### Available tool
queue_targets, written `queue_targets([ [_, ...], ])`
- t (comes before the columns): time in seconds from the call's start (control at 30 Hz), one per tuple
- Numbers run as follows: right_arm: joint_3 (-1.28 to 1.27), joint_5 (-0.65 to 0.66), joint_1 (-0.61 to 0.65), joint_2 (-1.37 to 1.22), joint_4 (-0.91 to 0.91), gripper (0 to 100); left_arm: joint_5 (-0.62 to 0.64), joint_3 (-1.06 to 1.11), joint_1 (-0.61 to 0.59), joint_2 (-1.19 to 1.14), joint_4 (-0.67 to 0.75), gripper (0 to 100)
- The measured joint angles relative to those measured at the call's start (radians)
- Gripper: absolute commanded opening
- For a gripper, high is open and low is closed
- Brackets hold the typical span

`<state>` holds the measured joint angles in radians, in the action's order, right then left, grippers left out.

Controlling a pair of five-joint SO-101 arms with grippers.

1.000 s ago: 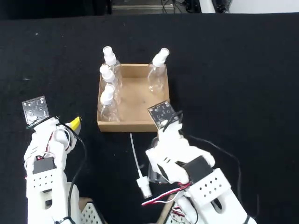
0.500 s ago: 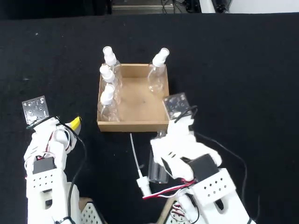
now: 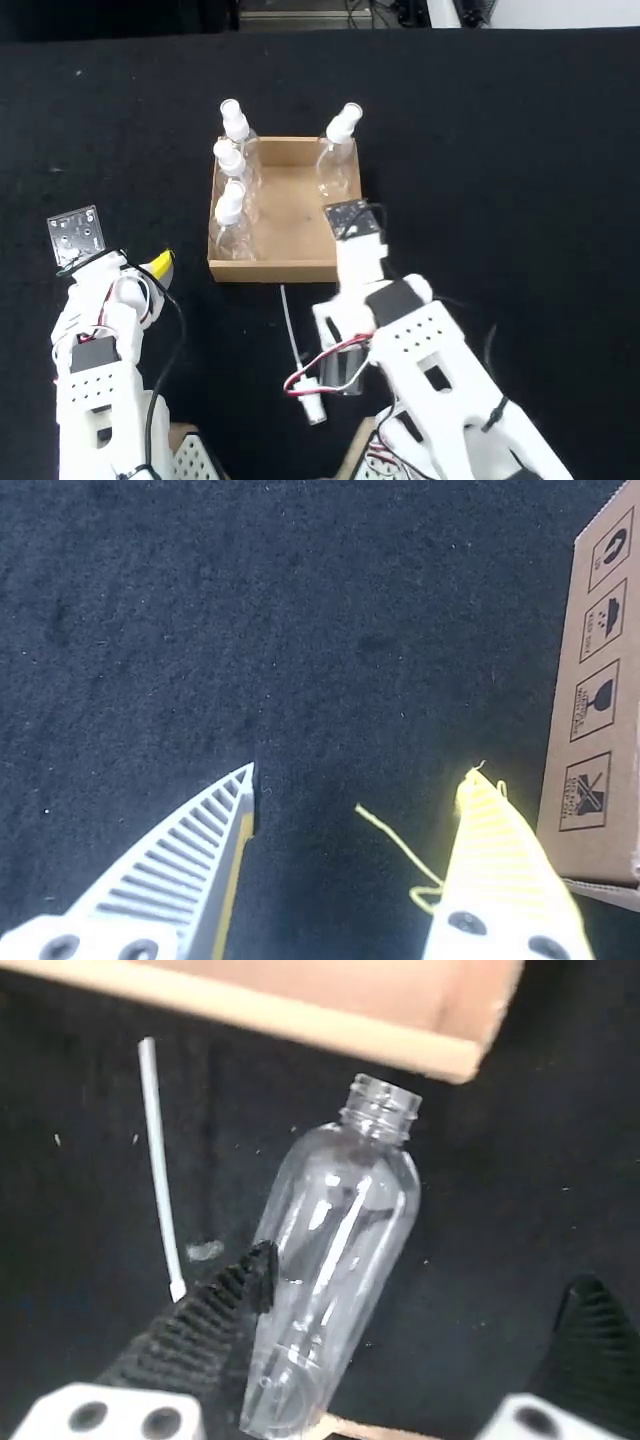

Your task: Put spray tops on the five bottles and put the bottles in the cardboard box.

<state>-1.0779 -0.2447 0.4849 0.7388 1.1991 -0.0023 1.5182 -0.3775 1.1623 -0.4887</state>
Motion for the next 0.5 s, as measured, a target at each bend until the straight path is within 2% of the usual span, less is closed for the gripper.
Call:
queue_targets([
  [0.5, -0.063, 0.0, 0.038, -0.015, -0.048, 38.9, 0.0, 0.0, 0.0, 0.0, 0.0, 29],
])
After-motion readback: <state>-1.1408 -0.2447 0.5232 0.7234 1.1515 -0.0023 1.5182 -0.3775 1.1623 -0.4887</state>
